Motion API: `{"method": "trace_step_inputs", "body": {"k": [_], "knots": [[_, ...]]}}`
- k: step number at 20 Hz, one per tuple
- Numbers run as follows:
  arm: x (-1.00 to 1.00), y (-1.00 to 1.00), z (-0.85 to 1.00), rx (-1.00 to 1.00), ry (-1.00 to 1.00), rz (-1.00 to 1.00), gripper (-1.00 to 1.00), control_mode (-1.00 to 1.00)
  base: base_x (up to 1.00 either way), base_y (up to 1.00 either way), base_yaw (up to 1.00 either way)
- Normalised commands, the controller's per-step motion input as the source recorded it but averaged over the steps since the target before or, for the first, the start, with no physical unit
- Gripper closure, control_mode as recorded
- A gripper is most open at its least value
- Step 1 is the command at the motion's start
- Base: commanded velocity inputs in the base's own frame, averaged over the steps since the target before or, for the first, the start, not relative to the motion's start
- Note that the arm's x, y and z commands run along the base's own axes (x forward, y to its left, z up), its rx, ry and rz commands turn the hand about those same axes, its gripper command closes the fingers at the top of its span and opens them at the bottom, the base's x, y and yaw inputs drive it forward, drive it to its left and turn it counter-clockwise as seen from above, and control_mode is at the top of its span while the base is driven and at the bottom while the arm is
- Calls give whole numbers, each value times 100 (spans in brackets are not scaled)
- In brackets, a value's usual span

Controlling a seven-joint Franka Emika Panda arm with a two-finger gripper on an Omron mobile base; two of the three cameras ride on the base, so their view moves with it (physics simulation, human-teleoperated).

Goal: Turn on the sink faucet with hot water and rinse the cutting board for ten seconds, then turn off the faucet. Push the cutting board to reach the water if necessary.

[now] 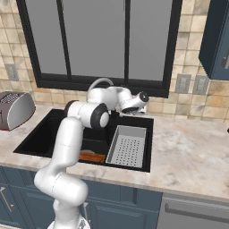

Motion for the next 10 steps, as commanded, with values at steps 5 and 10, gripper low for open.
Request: {"method": "trace_step_inputs", "body": {"k": [5, 10], "knots": [[-3, 38, -5, 0, 0, 0, -100, -100, 0, 0, 0], [-3, 31, -7, 0, 0, 0, -100, -100, 0, 0, 0]]}}
